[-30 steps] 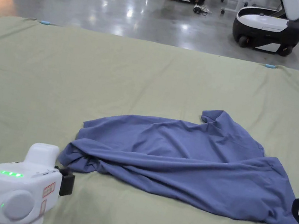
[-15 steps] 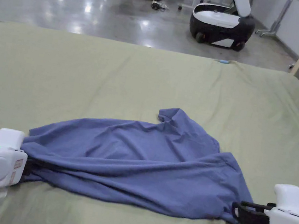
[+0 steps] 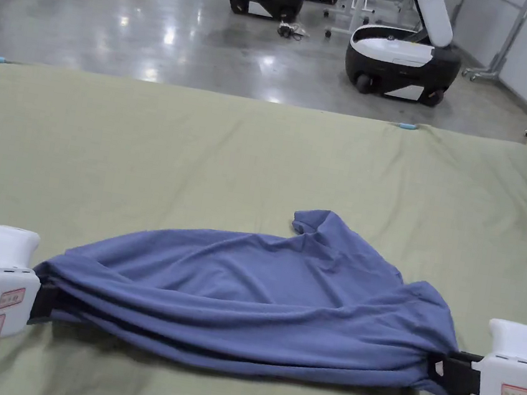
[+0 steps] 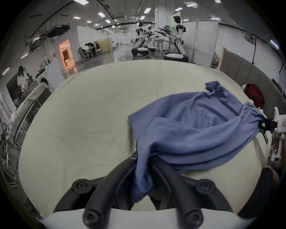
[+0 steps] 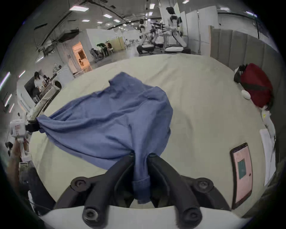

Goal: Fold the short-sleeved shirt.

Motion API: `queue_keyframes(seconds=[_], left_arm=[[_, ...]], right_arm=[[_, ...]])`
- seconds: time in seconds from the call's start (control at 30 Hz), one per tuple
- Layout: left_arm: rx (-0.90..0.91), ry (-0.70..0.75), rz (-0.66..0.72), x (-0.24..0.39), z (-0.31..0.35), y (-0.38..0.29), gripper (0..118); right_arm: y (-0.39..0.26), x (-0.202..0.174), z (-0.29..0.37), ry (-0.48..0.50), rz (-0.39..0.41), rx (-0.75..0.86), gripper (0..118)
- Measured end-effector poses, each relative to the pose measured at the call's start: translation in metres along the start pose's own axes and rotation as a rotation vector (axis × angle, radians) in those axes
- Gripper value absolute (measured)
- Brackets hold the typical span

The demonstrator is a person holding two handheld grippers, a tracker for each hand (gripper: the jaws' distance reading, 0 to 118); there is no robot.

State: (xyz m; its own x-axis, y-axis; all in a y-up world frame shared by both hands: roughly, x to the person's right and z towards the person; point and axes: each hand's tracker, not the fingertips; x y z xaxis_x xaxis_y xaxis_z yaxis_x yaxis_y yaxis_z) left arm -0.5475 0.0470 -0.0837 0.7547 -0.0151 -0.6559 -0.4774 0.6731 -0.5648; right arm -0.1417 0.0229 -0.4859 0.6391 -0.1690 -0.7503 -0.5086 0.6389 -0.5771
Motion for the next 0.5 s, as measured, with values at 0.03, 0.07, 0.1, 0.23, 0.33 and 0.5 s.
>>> queue_keyframes(seconds=[0.03, 0.07, 0.1, 0.23, 0.33, 0.5], left_arm=[[0.008, 0.001, -0.016, -0.001, 0.012, -0.001, 4], [0.021, -0.003, -0.021, -0.002, 0.023, -0.002, 4], [0.015, -0.024, -0.026, -0.005, 0.034, -0.004, 4], [-0.025, -0.084, -0.033, -0.017, 0.064, -0.029, 4], [-0.137, -0.120, -0.024, -0.020, 0.062, -0.064, 4], [-0.188, -0.110, 0.031, -0.016, 0.037, -0.099, 18]], right_arm=[[0.002, -0.002, 0.012, 0.011, -0.007, 0.002, 11], [0.003, -0.004, 0.023, 0.017, -0.004, 0.009, 11], [-0.001, -0.002, 0.042, 0.013, -0.005, 0.018, 11], [-0.019, -0.006, 0.092, 0.043, -0.005, 0.006, 11], [-0.050, -0.007, 0.097, 0.040, -0.009, -0.059, 11], [-0.093, -0.005, 0.064, 0.021, -0.044, -0.135, 47]])
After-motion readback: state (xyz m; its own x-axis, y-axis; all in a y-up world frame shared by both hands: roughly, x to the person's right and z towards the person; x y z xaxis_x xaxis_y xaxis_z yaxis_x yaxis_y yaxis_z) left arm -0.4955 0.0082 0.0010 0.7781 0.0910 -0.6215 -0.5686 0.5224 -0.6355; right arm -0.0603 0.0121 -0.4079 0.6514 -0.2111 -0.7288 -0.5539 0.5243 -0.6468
